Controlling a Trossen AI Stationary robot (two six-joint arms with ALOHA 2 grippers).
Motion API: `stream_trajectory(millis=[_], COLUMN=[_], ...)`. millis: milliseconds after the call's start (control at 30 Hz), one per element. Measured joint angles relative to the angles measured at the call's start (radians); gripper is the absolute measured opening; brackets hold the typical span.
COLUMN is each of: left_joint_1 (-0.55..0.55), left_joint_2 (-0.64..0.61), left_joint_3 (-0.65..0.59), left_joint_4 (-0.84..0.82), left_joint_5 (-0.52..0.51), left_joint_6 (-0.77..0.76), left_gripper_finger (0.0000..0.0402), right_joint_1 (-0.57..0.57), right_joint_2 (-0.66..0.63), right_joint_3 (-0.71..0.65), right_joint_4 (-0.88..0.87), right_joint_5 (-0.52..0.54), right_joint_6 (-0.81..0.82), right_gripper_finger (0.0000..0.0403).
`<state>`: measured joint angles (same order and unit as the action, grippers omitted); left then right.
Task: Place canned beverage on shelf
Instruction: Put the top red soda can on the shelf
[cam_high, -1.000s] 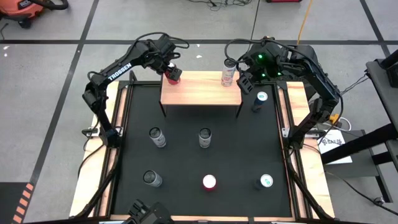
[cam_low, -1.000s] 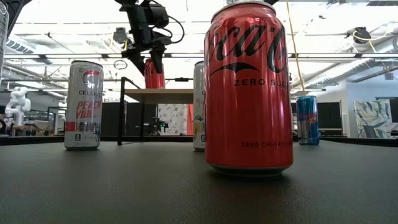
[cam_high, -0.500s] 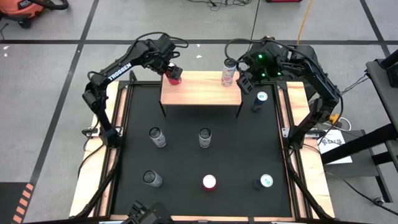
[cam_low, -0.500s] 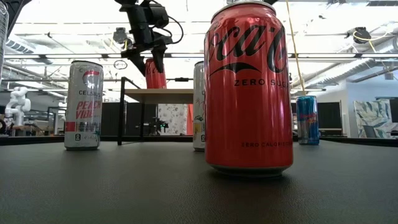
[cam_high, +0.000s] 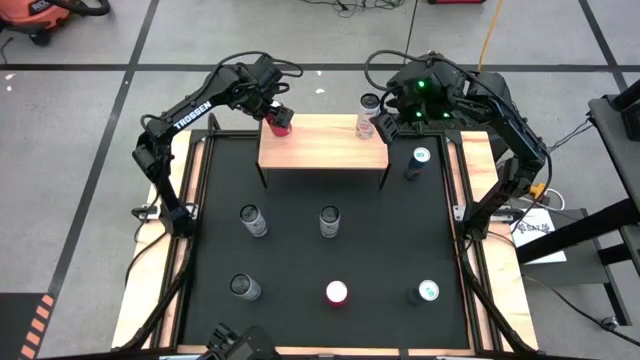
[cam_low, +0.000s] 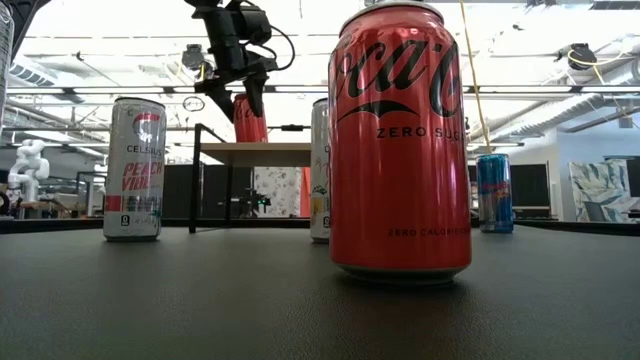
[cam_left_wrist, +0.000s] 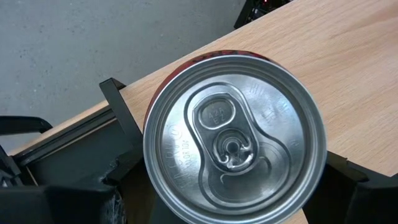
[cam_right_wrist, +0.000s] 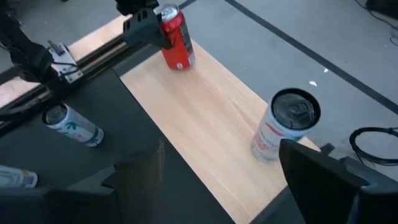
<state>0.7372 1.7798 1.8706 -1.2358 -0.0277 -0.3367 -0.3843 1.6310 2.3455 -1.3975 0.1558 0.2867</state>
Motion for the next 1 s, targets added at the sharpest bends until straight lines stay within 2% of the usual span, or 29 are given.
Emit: stream_trajectory(millis=[567, 1000], left_joint_1=[0.000, -0.003], left_joint_2=[0.000, 0.001], left_joint_3=[0.000, 0.000], left_joint_4=[0.000, 0.013], left_joint_5=[-0.002, 0.039], left_joint_6=[-0.046, -0.044], left_gripper_finger=[0.0303, 0.0303], right_joint_1=[0.000, 0.000], right_joint_2=[0.000, 0.000], right_joint_3=[0.000, 0.000], right_joint_4=[0.039, 0.039], right_joint_5=[0.000, 0.000], right_joint_6=[0.000, 0.000], right_gripper_finger=[0.0303, 0.0303])
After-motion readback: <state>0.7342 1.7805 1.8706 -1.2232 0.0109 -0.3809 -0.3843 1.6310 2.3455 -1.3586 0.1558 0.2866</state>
